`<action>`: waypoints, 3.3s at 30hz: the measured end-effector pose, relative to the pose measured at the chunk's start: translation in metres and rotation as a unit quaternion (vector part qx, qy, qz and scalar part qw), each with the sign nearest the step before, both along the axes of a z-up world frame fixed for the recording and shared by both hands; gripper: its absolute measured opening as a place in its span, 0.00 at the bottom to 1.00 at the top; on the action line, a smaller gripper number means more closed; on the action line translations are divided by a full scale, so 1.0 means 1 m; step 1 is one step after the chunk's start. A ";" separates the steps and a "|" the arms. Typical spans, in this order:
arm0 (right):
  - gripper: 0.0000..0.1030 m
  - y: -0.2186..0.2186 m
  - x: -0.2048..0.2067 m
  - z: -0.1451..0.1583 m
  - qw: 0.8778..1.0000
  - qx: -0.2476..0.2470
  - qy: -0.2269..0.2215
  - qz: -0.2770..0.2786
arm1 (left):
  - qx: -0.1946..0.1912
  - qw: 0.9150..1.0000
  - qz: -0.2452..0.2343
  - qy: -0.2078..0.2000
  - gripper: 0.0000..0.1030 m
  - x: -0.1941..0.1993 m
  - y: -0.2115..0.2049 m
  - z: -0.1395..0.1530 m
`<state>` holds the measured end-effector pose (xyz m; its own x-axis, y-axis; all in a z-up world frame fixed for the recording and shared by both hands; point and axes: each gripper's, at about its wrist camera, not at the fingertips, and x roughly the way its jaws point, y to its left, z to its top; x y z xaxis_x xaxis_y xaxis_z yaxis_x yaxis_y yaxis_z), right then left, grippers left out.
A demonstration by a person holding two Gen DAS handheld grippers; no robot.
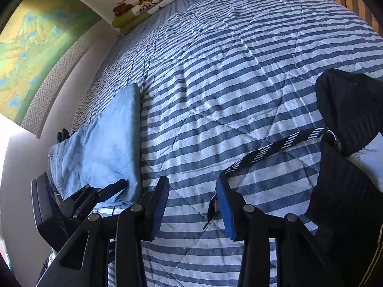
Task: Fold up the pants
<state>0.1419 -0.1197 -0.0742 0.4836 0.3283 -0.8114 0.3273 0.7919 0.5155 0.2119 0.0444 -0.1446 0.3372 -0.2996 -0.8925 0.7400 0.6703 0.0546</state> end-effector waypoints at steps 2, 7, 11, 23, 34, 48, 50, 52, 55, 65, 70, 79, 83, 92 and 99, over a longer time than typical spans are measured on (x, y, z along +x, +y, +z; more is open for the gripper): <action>0.36 0.002 0.000 0.001 1.000 0.006 -0.003 0.005 | -0.014 1.000 0.002 0.009 0.23 0.005 0.004 0.005; 0.36 0.004 0.018 -0.005 0.998 0.057 0.003 0.021 | -0.066 0.997 0.027 -0.007 0.12 -0.002 0.029 0.046; 0.48 0.015 0.077 0.006 0.995 0.064 -0.020 0.072 | -0.104 0.993 0.050 -0.017 0.11 -0.008 0.055 0.079; 0.08 0.070 0.223 -0.026 0.988 0.124 0.065 0.060 | -0.160 0.986 0.054 -0.009 0.09 -0.014 0.084 0.091; 0.06 0.179 0.238 0.113 0.998 -0.013 0.016 0.067 | -0.311 0.939 0.143 -0.025 0.06 -0.020 0.240 0.150; 0.04 0.500 0.314 0.136 0.969 -0.153 0.011 0.195 | -0.349 0.875 0.326 -0.083 0.01 -0.034 0.495 0.124; 0.04 0.530 0.323 0.124 0.964 -0.166 0.016 0.208 | -0.342 0.870 0.345 -0.080 0.01 -0.030 0.518 0.113; 0.04 0.553 0.332 0.111 0.961 -0.172 0.024 0.214 | -0.355 0.858 0.366 -0.060 0.01 -0.023 0.542 0.098; 0.04 0.573 0.345 0.091 0.962 -0.170 0.045 0.209 | -0.356 0.850 0.387 -0.040 0.01 -0.018 0.566 0.077; 0.03 0.576 0.360 0.078 0.981 -0.093 0.065 0.158 | -0.364 0.839 0.403 -0.038 0.01 -0.013 0.577 0.076; 0.03 0.582 0.370 0.081 0.981 -0.063 0.054 0.176 | -0.327 0.847 0.415 -0.051 0.01 -0.003 0.573 0.075; 0.35 0.521 0.334 0.118 0.963 0.003 -0.014 0.269 | -0.282 0.855 0.432 -0.055 0.08 -0.019 0.578 0.070; 0.35 0.457 0.272 0.120 0.961 -0.049 -0.040 0.271 | -0.337 0.828 0.444 -0.060 0.33 -0.020 0.593 0.085; 0.35 0.375 0.153 0.037 0.958 -0.111 0.027 0.262 | -0.283 0.868 0.408 0.011 0.10 0.037 0.532 0.063; 0.35 0.366 0.144 0.040 0.965 -0.083 0.007 0.249 | -0.236 0.882 0.404 -0.060 0.10 0.028 0.516 0.096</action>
